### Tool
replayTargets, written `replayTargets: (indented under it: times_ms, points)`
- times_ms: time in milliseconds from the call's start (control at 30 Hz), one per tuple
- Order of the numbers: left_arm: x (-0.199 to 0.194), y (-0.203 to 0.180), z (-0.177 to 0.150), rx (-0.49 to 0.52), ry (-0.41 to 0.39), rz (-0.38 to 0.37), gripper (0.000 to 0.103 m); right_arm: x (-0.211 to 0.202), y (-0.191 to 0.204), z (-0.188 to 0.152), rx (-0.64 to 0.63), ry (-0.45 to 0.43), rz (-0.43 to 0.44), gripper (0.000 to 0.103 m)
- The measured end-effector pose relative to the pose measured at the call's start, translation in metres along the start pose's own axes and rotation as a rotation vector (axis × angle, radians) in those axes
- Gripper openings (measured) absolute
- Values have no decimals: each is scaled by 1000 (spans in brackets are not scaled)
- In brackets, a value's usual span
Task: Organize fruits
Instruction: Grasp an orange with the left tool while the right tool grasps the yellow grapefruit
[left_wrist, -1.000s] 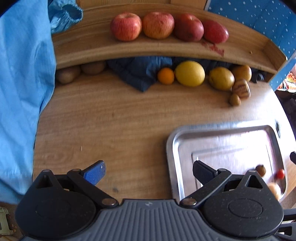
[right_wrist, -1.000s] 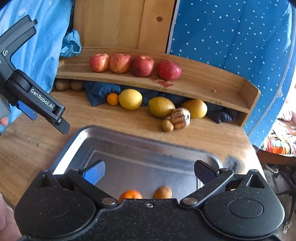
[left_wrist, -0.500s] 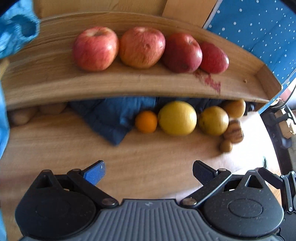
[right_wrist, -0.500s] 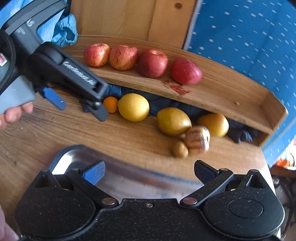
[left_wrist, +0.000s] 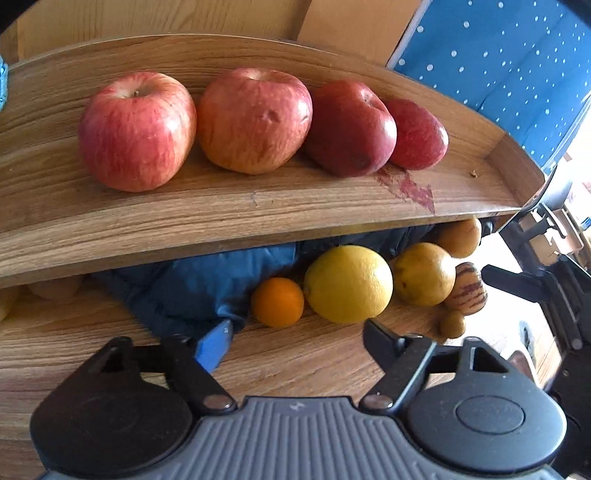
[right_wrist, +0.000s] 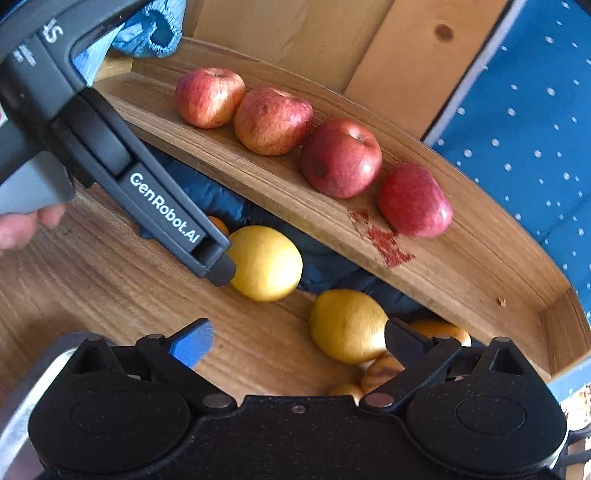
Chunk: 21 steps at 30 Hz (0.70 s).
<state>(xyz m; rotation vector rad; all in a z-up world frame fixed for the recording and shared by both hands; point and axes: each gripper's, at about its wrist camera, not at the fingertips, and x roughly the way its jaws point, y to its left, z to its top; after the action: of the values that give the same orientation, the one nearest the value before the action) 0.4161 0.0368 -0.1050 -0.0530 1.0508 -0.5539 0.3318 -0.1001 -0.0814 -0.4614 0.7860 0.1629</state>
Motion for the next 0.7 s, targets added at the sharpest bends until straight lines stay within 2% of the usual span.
replayTargets:
  times_ms: [133, 267, 567, 700]
  points:
    - [2, 4, 3, -7, -8, -12, 69, 10, -1, 3, -37, -9, 23, 90]
    - [-2, 12, 5, -30, -12, -29, 69, 19, 0, 5, -74, -8, 45, 81]
    - [-3, 26, 5, -79, 8, -20, 56, 27, 4, 18, -119, -43, 87, 75]
    - [-3, 32, 7, -101, 7, -27, 56, 31, 8, 23, -136, -47, 103, 68]
